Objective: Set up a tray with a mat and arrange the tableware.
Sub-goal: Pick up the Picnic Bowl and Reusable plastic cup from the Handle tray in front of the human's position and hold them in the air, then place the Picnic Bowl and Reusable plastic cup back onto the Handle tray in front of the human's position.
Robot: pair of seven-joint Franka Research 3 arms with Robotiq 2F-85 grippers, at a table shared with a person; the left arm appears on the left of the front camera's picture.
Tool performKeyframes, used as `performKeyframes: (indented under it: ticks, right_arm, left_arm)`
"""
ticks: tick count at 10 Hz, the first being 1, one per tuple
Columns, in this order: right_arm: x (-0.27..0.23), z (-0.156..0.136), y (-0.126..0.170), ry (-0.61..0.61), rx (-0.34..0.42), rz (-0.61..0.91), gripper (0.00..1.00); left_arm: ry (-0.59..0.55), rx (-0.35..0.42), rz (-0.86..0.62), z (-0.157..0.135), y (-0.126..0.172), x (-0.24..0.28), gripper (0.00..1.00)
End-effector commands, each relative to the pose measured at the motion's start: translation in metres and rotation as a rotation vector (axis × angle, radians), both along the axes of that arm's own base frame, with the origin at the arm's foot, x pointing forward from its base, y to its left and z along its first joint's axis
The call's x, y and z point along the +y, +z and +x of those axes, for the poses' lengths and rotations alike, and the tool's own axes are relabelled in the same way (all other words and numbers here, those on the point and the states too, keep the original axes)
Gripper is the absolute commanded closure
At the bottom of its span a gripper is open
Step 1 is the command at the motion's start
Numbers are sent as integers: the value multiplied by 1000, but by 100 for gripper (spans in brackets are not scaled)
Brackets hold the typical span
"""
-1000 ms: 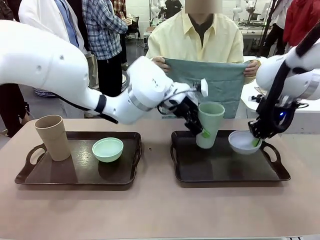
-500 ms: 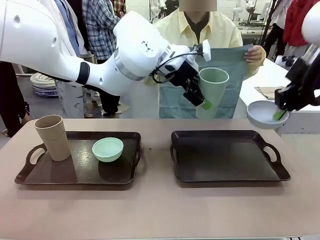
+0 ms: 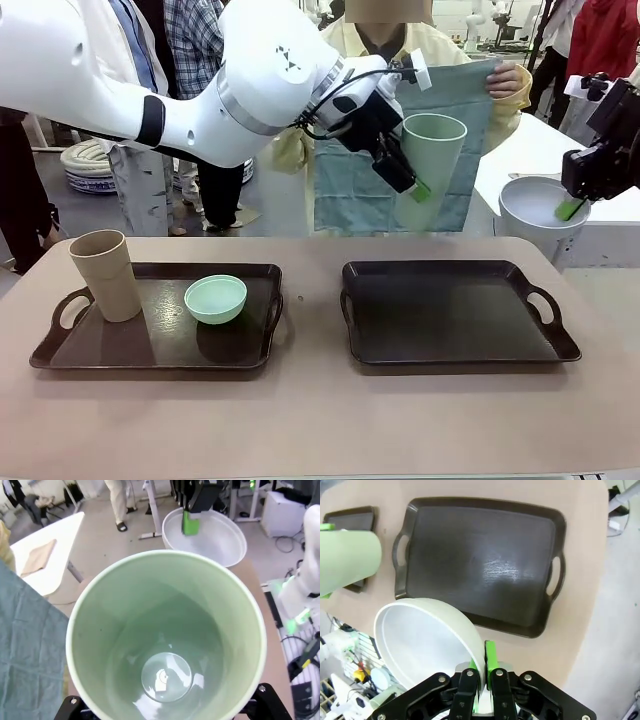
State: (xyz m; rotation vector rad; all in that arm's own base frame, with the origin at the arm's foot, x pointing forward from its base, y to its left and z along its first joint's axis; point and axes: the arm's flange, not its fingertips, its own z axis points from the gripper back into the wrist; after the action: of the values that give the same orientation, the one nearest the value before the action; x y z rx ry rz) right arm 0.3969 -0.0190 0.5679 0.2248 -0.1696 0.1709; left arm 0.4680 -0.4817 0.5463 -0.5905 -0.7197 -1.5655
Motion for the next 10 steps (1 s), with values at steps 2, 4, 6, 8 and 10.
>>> performKeyframes:
  ticks: [2, 4, 6, 8, 10]
  right_arm:
    - [-1, 1, 0, 5, -6, -1, 99]
    - [-1, 1, 0, 5, -6, -1, 99]
    - [-1, 1, 0, 5, -6, -1, 99]
    - [-1, 1, 0, 5, -6, -1, 99]
    - [-1, 1, 0, 5, -6, -1, 99]
  left_arm:
    - [-19, -46, -4, 3, -4, -3, 93]
    - [-19, -46, -4, 3, -4, -3, 93]
    - [-19, -46, -4, 3, -4, -3, 93]
    - [-19, -46, -4, 3, -4, -3, 93]
    - [-19, -46, -4, 3, -4, -3, 93]
